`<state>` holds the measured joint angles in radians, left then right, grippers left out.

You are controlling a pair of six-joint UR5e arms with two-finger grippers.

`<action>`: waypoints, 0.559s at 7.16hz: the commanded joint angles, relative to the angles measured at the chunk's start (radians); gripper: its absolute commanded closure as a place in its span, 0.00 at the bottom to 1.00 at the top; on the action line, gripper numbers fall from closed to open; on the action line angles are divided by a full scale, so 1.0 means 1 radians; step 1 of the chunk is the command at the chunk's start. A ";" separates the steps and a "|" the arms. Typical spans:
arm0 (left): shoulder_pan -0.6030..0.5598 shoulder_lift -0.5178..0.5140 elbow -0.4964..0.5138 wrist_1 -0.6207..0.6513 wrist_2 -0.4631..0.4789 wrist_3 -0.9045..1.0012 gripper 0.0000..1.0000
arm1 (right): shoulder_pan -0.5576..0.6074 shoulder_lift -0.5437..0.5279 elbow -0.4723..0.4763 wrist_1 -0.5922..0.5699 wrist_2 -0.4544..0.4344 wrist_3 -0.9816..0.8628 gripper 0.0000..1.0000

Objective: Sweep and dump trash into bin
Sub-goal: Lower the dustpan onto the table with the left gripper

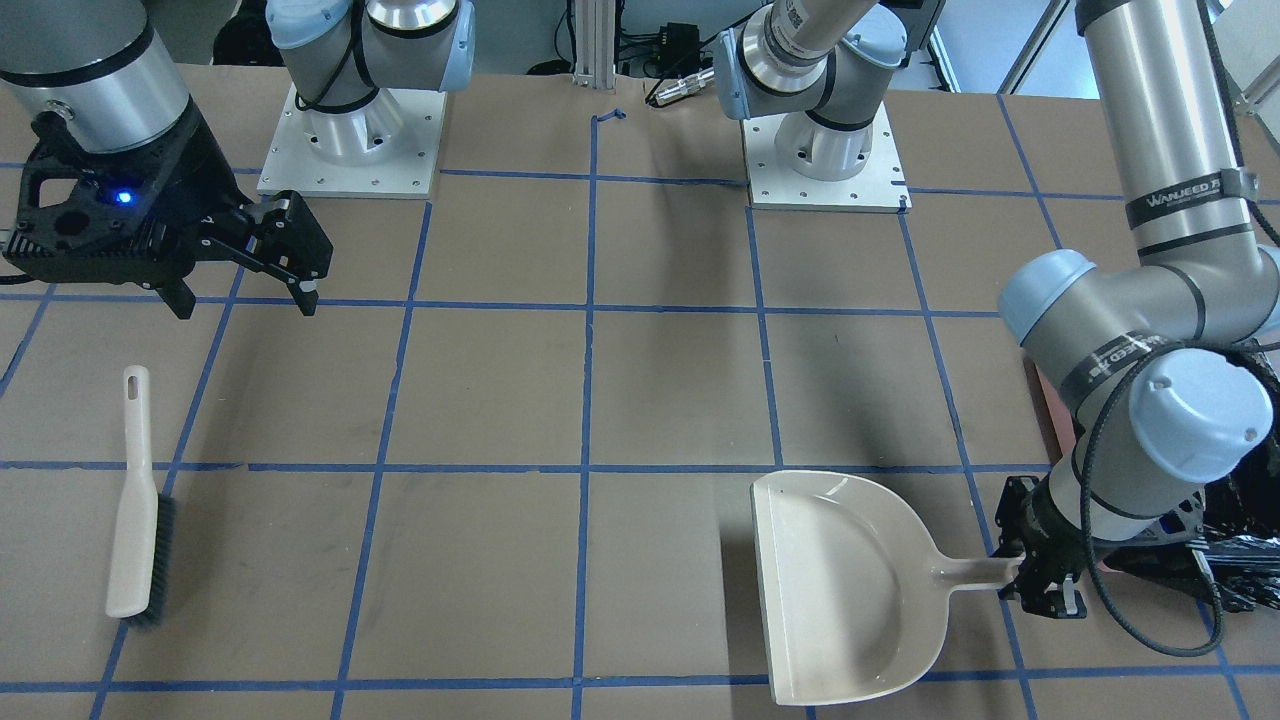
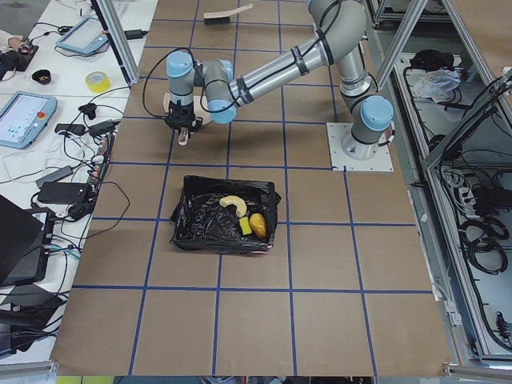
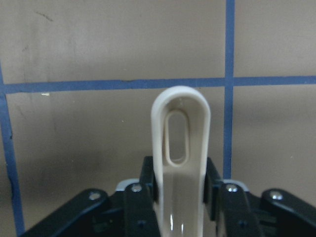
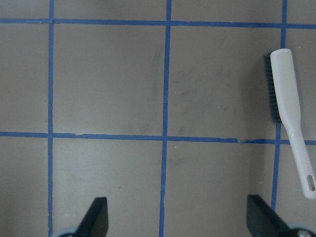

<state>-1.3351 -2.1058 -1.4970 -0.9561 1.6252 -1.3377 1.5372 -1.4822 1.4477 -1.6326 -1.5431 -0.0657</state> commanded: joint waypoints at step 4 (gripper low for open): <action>-0.041 -0.026 -0.028 0.050 0.018 0.054 1.00 | 0.000 -0.003 0.006 -0.010 0.001 -0.002 0.00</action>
<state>-1.3744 -2.1328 -1.5231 -0.9056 1.6412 -1.3907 1.5371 -1.4845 1.4527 -1.6408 -1.5416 -0.0676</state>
